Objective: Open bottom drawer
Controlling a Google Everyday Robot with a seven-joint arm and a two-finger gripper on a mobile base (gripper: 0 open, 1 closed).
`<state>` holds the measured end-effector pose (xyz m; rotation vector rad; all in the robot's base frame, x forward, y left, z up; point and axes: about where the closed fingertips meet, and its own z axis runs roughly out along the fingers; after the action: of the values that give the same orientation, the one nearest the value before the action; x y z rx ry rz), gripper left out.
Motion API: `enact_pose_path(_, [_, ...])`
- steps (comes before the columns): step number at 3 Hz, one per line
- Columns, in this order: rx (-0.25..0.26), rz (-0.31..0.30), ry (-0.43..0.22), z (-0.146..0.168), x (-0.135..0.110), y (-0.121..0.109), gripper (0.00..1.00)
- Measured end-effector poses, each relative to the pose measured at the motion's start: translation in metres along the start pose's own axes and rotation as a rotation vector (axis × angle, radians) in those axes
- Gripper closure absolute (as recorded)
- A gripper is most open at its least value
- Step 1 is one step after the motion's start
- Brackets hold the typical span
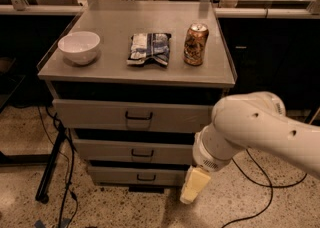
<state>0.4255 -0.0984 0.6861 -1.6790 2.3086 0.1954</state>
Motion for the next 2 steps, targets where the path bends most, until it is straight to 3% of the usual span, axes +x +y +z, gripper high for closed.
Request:
enact_pose_path(1, [-0.040, 0.027, -0.026, 0.0612, 0.0042, 0.0063, 0.00])
enact_pose_path(2, [-0.039, 0.026, -0.025, 0.0619, 0.0043, 0.0064, 0.00])
